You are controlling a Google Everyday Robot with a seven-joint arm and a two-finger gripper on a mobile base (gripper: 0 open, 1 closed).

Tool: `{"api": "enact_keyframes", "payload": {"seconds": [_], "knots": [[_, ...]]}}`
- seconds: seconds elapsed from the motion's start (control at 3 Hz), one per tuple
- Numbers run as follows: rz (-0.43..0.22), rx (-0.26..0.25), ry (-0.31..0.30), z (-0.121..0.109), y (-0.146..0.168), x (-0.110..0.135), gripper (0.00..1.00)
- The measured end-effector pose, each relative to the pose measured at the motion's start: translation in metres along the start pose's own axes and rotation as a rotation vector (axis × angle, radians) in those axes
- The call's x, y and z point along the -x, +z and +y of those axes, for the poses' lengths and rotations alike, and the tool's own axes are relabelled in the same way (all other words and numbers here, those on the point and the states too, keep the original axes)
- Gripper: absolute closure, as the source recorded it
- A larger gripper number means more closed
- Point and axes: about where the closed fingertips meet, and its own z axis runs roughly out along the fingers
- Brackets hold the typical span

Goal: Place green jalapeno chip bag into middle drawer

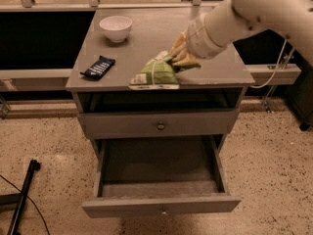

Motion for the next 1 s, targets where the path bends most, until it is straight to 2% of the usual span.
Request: {"api": "enact_keyframes", "payload": {"seconds": [0.33,0.67,1.0], "knots": [[0.049,0.034,0.146,0.052,-0.033,-0.02,1.0],[0.089,0.146,0.292,0.112,-0.004,-0.036,1.0],[0.131,0.264,0.426,0.168,0.04,-0.048,1.0]]}}
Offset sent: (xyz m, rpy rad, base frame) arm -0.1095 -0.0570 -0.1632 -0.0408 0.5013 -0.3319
